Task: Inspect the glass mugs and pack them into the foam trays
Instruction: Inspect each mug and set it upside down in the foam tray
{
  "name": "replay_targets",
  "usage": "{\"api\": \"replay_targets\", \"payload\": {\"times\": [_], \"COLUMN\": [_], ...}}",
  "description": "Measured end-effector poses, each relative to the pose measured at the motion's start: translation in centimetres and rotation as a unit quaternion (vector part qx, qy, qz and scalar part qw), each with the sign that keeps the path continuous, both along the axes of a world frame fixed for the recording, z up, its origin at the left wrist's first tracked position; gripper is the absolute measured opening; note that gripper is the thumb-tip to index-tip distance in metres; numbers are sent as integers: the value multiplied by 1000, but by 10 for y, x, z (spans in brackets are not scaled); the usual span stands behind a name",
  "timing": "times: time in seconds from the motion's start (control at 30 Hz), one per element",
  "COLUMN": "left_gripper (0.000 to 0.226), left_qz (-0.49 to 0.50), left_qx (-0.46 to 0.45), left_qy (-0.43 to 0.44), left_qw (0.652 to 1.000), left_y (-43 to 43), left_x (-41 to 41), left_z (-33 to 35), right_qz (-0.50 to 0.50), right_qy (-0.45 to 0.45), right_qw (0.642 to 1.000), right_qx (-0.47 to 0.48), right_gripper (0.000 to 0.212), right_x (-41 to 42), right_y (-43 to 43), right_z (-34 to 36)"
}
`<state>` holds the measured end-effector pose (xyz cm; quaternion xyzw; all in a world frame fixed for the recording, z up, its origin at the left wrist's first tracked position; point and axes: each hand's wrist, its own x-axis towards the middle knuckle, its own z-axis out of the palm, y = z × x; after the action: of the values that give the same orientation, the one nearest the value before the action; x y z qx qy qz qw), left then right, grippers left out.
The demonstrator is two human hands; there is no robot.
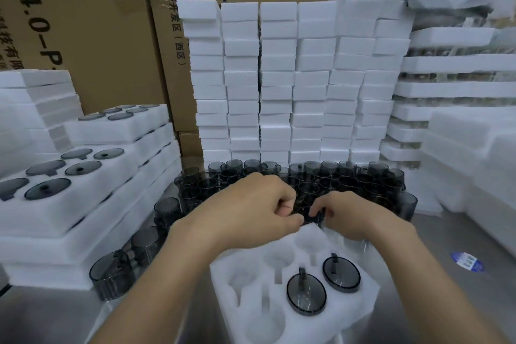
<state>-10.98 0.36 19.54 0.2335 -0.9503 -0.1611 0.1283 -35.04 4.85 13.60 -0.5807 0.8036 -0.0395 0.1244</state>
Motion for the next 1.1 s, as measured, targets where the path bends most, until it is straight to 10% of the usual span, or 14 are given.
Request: {"api": "replay_targets", "payload": {"times": [0.27,0.6,0.87,1.1], "left_gripper": [36,34,14,67], "left_qz": [36,55,74,13], "left_qx": [69,91,16,-127], "left_qy": [-141,-106,100,336], "left_qw": [987,989,992,933], "left_y": [-25,-30,-25,7], "left_x": [-1,10,15,8], "left_z": [-23,-10,3,20], "right_qz": [7,-3,-44,30], "right_qy": [9,28,124,155], "right_qw": [1000,997,979,891], "right_qx": [19,70,-155,-425], "right_gripper": [38,11,9,11], "right_x": [-6,-7,12,69], "right_y": [-6,17,44,91], "right_z": [-29,4,57,111]}}
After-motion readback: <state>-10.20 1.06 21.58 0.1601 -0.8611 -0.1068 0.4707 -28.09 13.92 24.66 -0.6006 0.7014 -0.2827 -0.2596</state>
